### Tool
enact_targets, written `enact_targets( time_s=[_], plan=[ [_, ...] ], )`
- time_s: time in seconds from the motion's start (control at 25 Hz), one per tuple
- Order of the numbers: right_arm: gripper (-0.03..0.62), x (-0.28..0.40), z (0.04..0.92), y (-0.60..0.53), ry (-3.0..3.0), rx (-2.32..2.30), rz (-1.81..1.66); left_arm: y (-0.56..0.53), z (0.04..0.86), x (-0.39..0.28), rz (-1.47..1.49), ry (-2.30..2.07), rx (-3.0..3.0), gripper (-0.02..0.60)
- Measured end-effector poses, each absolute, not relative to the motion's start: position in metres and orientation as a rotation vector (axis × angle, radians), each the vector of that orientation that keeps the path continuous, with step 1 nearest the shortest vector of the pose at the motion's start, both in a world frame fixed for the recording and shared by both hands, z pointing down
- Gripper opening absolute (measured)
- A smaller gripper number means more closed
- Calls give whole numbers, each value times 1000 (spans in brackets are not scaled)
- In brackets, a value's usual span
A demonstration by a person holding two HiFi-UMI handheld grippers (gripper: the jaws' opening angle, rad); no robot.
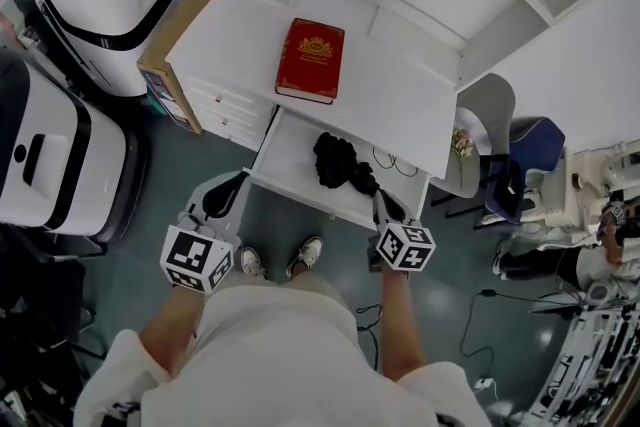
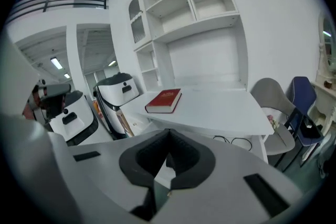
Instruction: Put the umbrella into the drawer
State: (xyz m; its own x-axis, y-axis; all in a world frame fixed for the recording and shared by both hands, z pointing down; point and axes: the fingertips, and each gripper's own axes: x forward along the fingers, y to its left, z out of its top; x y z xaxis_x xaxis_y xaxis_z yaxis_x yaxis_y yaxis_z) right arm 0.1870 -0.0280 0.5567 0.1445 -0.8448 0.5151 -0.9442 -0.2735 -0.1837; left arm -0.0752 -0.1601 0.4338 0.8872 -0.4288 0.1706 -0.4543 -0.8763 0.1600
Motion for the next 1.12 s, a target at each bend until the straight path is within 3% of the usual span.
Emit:
enact_targets(
  time_s=[0.72,1.12],
  plan=[
    [2,243,327,16,-1933,2476,208,-184,365,-17,24,-718,2961,14],
    [2,255,263,47,-1915,2496,-87,-191,324,-4,-68,-790,2994,14]
  ],
)
